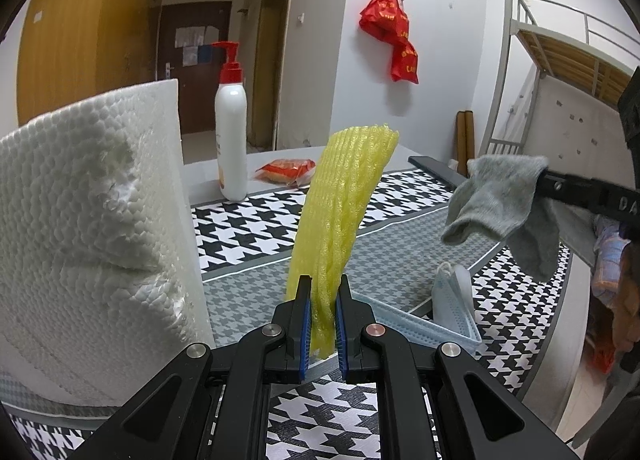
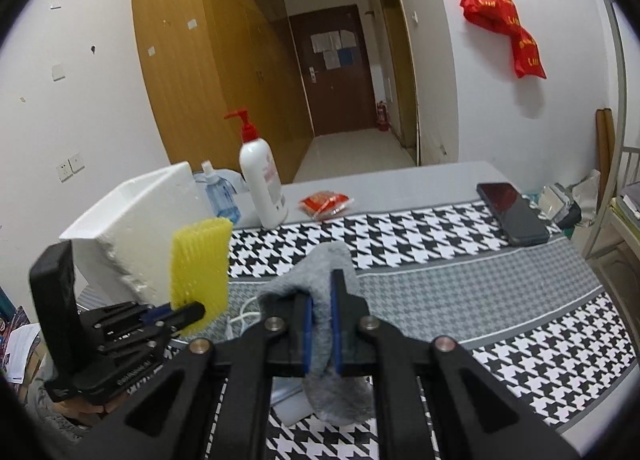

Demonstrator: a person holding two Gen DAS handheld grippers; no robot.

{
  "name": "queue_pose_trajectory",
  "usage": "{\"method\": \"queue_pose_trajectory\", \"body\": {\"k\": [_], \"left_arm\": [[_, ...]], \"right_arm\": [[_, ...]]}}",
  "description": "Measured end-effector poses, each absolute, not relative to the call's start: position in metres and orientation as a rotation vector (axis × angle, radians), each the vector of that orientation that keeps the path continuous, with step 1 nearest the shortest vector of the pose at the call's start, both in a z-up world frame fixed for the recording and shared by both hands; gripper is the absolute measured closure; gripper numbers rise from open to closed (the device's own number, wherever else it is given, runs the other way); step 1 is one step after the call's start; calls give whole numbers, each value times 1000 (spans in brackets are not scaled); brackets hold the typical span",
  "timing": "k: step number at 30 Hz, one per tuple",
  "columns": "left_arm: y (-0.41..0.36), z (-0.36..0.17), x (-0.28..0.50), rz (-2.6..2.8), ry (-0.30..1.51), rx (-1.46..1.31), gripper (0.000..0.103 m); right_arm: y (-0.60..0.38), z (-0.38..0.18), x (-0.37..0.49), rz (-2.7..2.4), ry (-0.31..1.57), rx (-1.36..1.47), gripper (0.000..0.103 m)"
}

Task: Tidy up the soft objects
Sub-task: 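Carry the yellow sponge and grey sock toward the white foam box with both tools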

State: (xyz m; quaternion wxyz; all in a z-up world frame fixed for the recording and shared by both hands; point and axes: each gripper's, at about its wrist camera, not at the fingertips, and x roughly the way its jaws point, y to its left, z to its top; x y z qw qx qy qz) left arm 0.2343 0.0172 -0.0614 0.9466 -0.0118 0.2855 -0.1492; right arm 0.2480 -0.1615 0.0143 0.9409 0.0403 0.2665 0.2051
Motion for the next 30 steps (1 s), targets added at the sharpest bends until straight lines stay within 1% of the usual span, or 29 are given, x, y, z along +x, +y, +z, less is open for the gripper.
{"method": "queue_pose_trajectory", "body": {"k": [6,30], "left_arm": [[20,-51,228,-313,560,-29,92],[40,-12,157,-292,455,-10,92]], "right_arm": [[-163,22,237,433,516,86,92],[-132,34,206,530,478,69,92]]}}
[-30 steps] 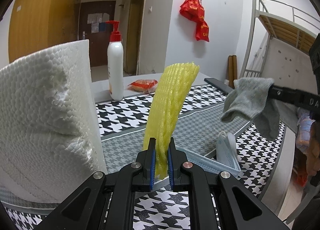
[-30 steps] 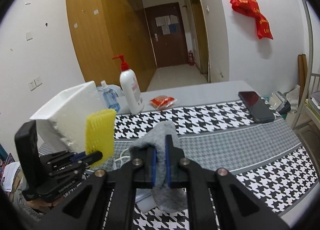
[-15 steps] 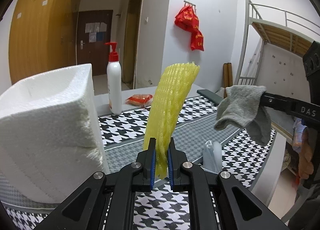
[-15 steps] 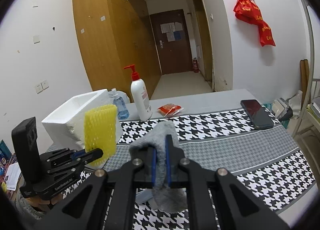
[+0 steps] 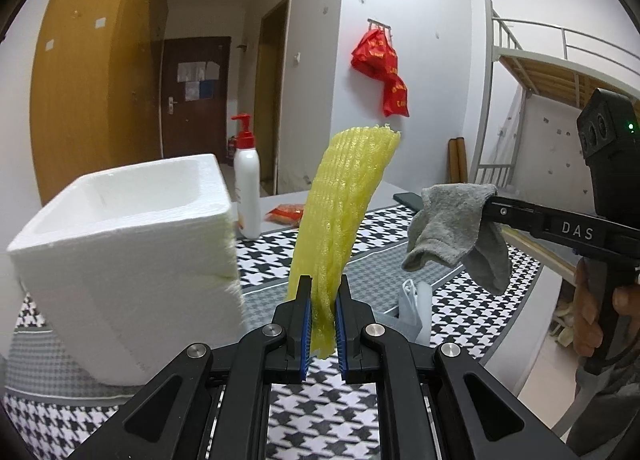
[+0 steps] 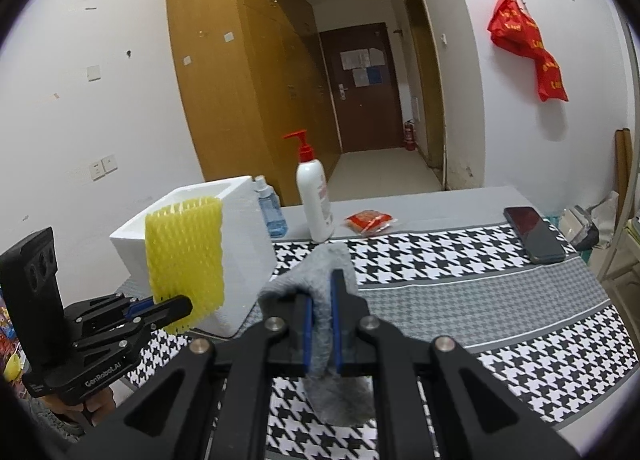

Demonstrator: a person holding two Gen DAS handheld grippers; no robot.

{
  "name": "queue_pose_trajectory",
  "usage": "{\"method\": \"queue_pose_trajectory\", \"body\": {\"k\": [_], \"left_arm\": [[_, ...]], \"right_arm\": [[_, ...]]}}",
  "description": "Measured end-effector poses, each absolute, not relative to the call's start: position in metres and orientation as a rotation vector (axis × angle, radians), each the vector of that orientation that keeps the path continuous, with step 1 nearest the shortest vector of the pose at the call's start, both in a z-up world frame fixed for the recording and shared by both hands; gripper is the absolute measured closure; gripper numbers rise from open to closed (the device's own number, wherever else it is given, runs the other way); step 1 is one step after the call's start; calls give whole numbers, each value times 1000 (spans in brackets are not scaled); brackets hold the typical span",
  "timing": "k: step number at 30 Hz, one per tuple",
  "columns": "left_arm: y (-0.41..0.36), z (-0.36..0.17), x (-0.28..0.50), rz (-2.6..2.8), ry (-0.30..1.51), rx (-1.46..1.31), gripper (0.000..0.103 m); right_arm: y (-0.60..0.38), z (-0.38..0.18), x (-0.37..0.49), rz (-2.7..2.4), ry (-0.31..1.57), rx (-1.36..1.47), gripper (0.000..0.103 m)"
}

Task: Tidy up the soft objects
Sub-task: 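Carry the yellow sponge and grey sock toward the white foam box with both tools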

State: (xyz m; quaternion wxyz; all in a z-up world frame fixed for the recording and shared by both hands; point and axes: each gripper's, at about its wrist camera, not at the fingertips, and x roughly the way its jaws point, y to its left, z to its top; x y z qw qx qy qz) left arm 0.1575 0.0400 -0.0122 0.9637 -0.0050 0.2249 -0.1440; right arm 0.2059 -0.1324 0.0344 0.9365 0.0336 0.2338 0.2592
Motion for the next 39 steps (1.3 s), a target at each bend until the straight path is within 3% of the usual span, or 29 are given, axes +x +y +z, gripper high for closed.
{"method": "queue_pose_trajectory", "body": {"k": [39], "left_arm": [[130,2,78,51,414,-44,92]], "right_arm": [[-19,48,175,836,439,-28,92]]}}
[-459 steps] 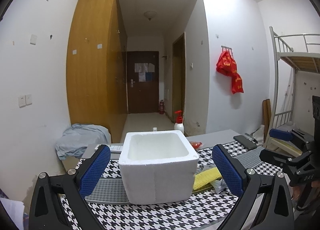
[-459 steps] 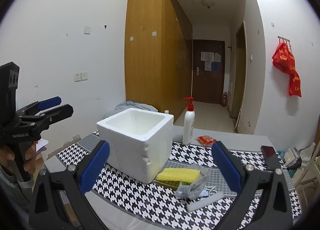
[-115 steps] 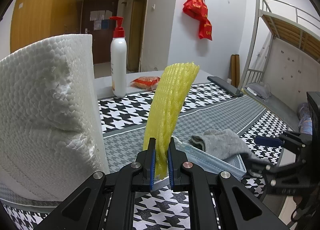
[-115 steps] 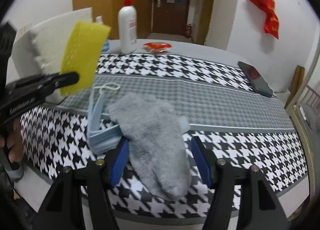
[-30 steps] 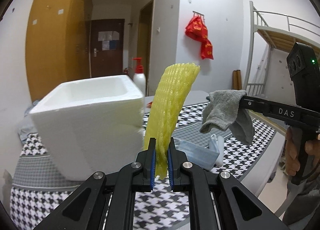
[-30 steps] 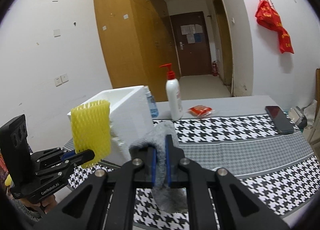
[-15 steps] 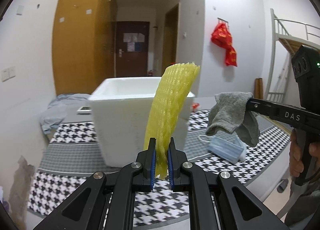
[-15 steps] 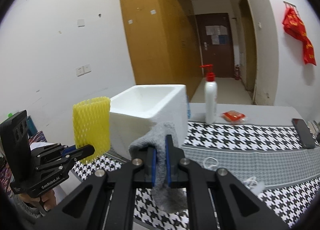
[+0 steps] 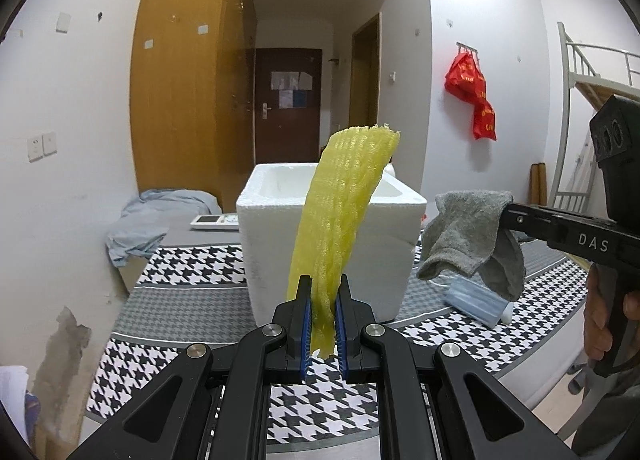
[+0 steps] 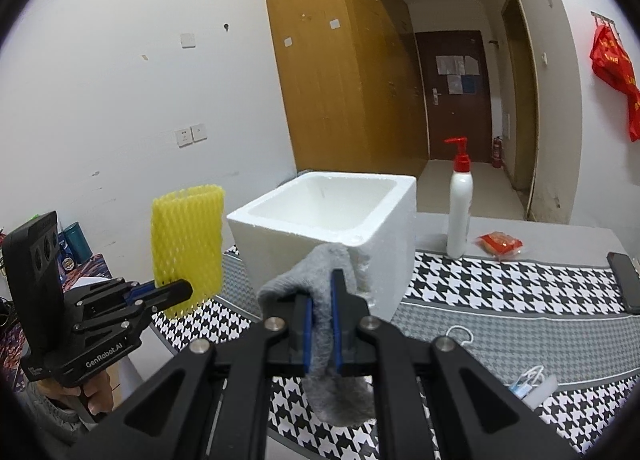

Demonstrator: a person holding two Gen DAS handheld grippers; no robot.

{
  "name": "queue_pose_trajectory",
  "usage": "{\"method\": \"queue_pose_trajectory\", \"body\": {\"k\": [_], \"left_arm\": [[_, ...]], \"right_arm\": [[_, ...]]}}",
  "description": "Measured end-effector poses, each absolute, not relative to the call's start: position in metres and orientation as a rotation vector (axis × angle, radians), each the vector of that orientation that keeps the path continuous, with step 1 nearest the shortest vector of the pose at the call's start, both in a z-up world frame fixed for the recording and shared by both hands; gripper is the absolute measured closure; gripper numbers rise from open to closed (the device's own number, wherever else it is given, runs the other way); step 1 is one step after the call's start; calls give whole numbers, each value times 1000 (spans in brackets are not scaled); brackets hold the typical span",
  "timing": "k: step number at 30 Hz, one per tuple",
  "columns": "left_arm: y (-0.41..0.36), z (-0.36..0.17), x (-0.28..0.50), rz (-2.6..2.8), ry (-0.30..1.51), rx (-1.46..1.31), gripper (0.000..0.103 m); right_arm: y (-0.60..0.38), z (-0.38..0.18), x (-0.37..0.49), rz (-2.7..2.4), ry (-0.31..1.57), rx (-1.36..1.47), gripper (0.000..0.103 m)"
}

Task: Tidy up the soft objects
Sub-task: 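Carry the yellow sponge and grey sock toward the white foam box with both tools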

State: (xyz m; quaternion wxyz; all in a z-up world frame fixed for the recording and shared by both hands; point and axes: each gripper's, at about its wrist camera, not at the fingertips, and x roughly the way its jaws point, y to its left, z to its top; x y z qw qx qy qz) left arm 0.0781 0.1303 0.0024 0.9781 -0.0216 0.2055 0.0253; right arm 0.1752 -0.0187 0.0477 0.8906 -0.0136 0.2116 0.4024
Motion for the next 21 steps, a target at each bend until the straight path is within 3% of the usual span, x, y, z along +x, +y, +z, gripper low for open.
{"method": "queue_pose_trajectory", "body": {"k": [21], "left_arm": [[140,36,95,60,380,2,92]], "right_arm": [[-9,90,187,843,369,-38,92]]}}
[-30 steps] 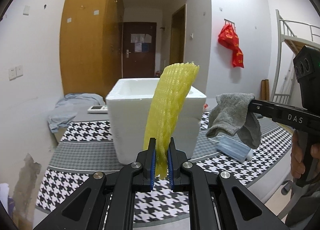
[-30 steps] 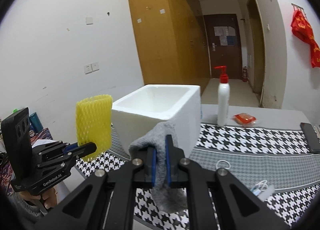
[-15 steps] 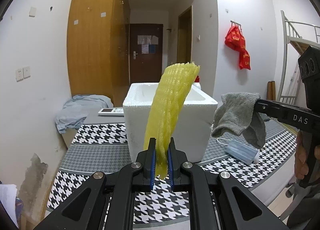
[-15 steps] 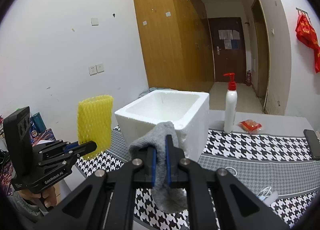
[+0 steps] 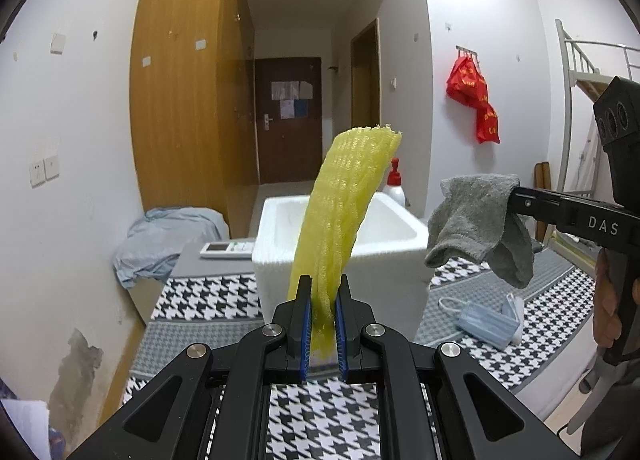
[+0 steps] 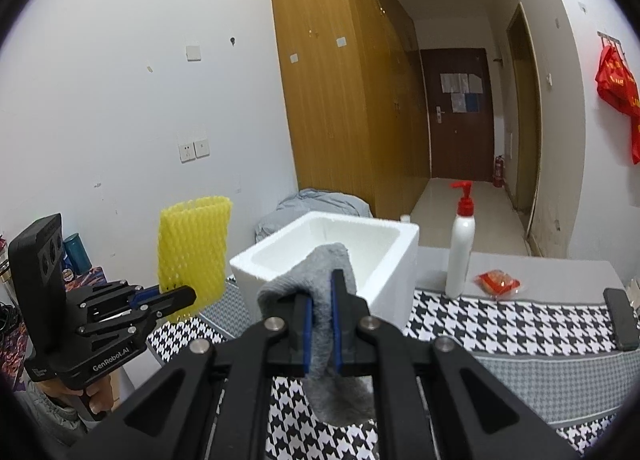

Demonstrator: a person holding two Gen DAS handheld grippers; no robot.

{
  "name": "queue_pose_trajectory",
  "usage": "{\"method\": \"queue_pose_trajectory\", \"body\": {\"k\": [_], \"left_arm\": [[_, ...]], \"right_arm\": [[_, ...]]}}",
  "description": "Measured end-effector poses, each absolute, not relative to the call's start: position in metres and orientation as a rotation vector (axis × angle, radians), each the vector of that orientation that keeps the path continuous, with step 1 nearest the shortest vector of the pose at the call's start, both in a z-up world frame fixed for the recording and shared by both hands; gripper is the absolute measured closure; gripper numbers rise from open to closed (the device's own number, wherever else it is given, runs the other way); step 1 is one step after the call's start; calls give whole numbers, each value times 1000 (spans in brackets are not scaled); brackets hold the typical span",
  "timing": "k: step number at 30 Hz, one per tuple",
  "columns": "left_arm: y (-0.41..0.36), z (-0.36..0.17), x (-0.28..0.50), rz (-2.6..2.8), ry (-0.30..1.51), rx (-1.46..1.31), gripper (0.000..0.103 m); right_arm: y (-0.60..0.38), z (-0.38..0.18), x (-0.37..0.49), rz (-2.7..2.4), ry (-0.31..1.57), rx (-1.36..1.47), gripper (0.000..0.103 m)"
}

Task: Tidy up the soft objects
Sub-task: 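Carry the yellow sponge and grey sock toward the white foam box with both tools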

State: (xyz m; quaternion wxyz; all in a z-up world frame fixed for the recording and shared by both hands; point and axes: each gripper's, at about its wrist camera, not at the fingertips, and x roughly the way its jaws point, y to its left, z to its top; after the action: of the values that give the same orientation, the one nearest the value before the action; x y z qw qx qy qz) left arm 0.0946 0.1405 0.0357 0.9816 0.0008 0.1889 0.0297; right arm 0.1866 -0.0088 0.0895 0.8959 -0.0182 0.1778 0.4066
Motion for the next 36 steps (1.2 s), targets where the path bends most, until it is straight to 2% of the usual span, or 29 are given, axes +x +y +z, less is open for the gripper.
{"method": "queue_pose_trajectory", "body": {"k": [19,36], "left_arm": [[148,64,132,50,360,12,92],[155,56,193,-9,442,-5,92]], "right_arm": [[12,117,214,860,347,-48,92],[17,117,239,837,360,-45,92]]}}
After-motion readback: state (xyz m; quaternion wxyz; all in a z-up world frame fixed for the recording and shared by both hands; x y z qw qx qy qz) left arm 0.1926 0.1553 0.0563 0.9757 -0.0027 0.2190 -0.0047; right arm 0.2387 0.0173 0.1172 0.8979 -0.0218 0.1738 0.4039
